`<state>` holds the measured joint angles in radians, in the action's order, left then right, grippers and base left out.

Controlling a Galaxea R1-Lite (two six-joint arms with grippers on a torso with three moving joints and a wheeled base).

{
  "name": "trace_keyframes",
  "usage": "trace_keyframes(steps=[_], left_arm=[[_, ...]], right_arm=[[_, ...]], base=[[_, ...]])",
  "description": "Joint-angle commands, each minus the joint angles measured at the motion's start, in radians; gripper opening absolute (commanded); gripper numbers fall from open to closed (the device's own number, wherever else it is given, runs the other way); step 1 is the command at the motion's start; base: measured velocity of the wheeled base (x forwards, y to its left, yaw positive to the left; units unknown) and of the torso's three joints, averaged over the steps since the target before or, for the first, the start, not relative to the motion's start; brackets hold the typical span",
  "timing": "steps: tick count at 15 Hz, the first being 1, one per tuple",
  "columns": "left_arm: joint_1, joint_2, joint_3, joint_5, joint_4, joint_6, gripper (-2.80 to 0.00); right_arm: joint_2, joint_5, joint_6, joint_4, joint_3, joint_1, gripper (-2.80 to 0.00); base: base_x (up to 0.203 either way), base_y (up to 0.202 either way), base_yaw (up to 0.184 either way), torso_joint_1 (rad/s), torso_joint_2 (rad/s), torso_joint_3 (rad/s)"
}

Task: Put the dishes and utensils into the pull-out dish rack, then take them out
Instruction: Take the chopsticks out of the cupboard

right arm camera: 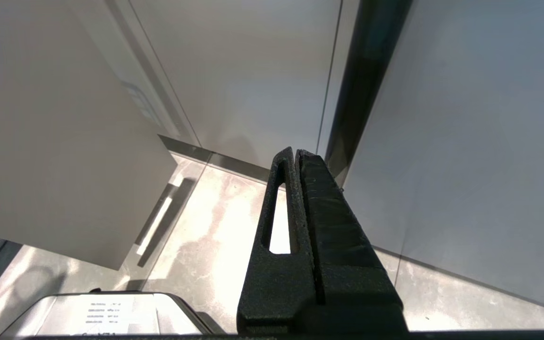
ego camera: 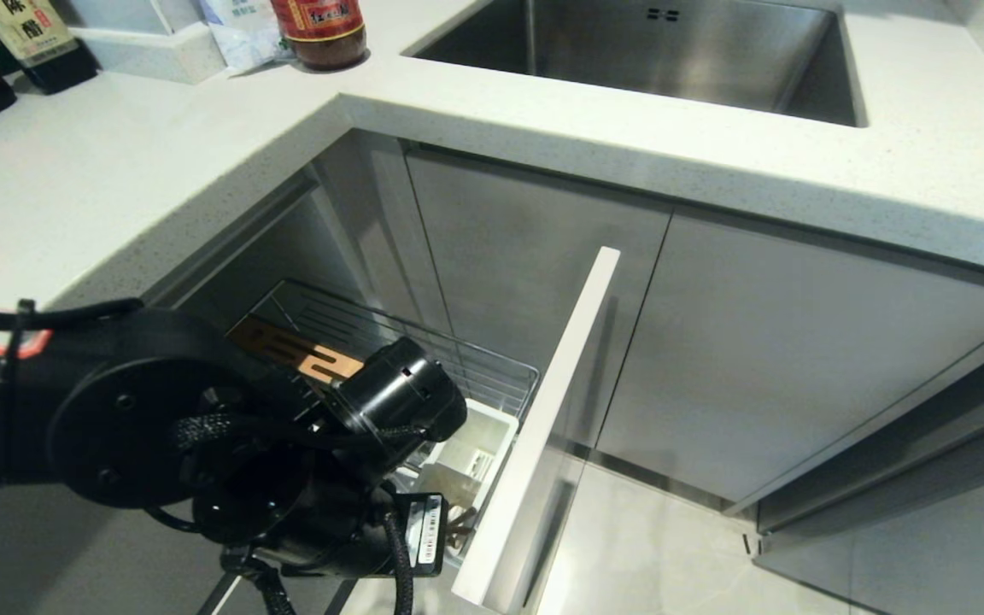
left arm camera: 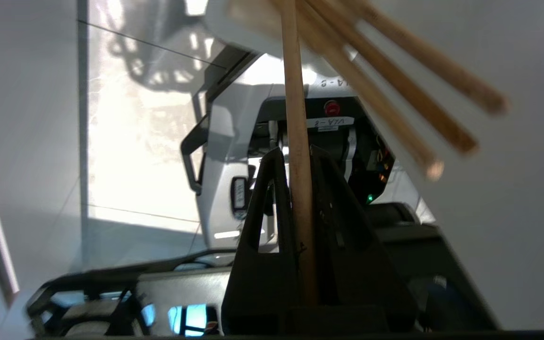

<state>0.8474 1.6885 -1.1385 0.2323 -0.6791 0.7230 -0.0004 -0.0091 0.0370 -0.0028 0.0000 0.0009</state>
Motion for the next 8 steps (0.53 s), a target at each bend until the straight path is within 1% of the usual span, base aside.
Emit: trace_keyframes(steps=[1, 4, 8], left_arm=[[0.005, -0.041, -0.020, 0.004, -0.028, 0.003, -2.80], [0.010, -0.083, -0.065, 0.005, -0.131, 0.001, -2.80], [0.019, -0.160, -0.126, 0.004, -0.219, 0.001, -2.80]], right_arm=[[0.000, 0.000, 0.000, 0.000, 0.000, 0.001, -2.80], [0.000, 0.000, 0.000, 0.000, 0.000, 0.001, -2.80], [0.000, 0.000, 0.000, 0.000, 0.000, 0.001, -2.80]], base=[[0.000, 0.000, 0.000, 0.000, 0.00, 0.000], [0.000, 0.000, 0.000, 0.000, 0.00, 0.000], [0.000, 0.000, 0.000, 0.000, 0.00, 0.000]])
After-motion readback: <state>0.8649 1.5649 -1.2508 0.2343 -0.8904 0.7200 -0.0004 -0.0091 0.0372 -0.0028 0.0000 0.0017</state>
